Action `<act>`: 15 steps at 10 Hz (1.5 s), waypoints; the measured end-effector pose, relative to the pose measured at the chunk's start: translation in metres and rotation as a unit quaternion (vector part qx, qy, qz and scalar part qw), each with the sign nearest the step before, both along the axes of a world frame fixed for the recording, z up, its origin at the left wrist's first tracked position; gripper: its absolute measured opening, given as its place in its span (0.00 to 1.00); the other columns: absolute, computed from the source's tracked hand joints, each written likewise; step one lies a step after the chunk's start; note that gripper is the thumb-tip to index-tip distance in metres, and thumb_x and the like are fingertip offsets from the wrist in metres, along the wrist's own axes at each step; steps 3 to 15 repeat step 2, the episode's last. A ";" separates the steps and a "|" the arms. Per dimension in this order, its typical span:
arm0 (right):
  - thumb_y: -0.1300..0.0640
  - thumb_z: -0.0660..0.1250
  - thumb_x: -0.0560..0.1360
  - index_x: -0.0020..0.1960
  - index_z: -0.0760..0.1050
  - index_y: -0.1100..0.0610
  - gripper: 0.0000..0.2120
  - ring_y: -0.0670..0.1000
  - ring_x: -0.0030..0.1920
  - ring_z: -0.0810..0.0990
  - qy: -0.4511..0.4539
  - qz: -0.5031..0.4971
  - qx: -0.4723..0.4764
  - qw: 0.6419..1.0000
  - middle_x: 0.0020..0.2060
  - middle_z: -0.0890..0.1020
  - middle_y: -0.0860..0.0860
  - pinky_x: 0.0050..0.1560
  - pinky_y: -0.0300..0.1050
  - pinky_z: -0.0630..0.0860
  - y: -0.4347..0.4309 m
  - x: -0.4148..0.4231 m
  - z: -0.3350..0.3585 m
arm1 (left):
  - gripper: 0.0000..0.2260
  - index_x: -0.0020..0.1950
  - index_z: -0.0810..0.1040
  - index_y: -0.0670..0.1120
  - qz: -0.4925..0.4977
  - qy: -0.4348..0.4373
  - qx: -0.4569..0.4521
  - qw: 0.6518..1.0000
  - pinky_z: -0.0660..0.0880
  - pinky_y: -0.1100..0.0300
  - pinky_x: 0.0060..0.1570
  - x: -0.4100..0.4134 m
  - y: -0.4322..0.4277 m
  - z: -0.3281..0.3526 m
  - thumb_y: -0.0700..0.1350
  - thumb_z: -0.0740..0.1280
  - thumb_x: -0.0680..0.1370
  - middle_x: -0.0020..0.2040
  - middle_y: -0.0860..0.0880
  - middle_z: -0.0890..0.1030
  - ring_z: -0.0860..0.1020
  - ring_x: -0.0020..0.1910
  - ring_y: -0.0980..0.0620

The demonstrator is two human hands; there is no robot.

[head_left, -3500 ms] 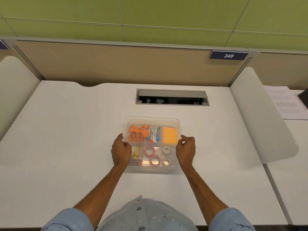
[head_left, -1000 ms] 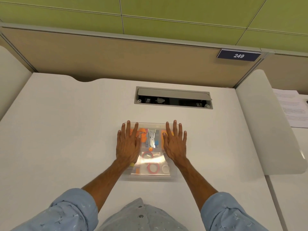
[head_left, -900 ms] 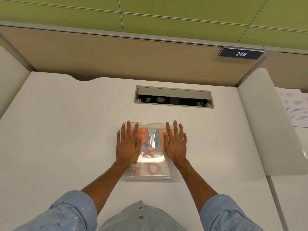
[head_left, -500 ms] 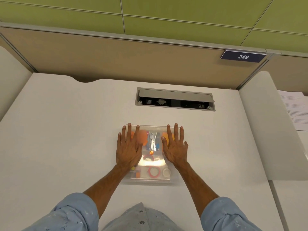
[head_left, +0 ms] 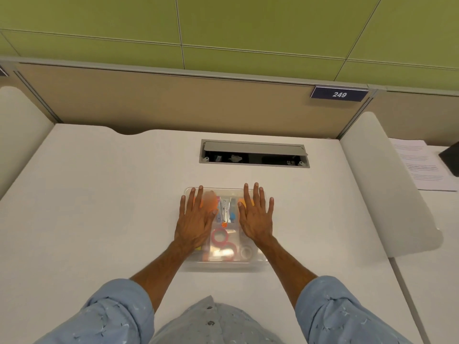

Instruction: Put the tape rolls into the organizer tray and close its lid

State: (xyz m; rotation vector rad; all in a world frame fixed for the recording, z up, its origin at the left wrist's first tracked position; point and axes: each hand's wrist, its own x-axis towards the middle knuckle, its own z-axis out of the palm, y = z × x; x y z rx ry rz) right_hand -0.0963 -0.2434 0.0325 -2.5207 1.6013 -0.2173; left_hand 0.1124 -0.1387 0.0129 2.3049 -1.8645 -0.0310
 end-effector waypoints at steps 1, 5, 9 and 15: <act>0.39 0.44 0.86 0.86 0.45 0.48 0.31 0.58 0.85 0.49 -0.006 -0.008 -0.011 1.000 0.86 0.47 0.54 0.81 0.69 0.47 0.000 0.003 0.007 | 0.31 0.88 0.56 0.52 -0.022 -0.026 -0.017 0.999 0.46 0.33 0.84 -0.005 0.000 0.011 0.64 0.47 0.87 0.89 0.44 0.50 0.49 0.87 0.38; 0.38 0.45 0.86 0.86 0.45 0.48 0.31 0.58 0.85 0.49 -0.025 -0.008 -0.030 0.999 0.86 0.47 0.54 0.81 0.69 0.46 -0.005 0.012 0.020 | 0.33 0.89 0.54 0.53 -0.036 -0.024 -0.035 0.998 0.47 0.32 0.83 -0.007 -0.010 0.027 0.67 0.44 0.87 0.89 0.45 0.49 0.48 0.88 0.40; 0.38 0.45 0.86 0.86 0.45 0.48 0.31 0.58 0.85 0.49 -0.025 -0.008 -0.030 0.999 0.86 0.47 0.54 0.81 0.69 0.46 -0.005 0.012 0.020 | 0.33 0.89 0.54 0.53 -0.036 -0.024 -0.035 0.998 0.47 0.32 0.83 -0.007 -0.010 0.027 0.67 0.44 0.87 0.89 0.45 0.49 0.48 0.88 0.40; 0.38 0.45 0.86 0.86 0.45 0.48 0.31 0.58 0.85 0.49 -0.025 -0.008 -0.030 0.999 0.86 0.47 0.54 0.81 0.69 0.46 -0.005 0.012 0.020 | 0.33 0.89 0.54 0.53 -0.036 -0.024 -0.035 0.998 0.47 0.32 0.83 -0.007 -0.010 0.027 0.67 0.44 0.87 0.89 0.45 0.49 0.48 0.88 0.40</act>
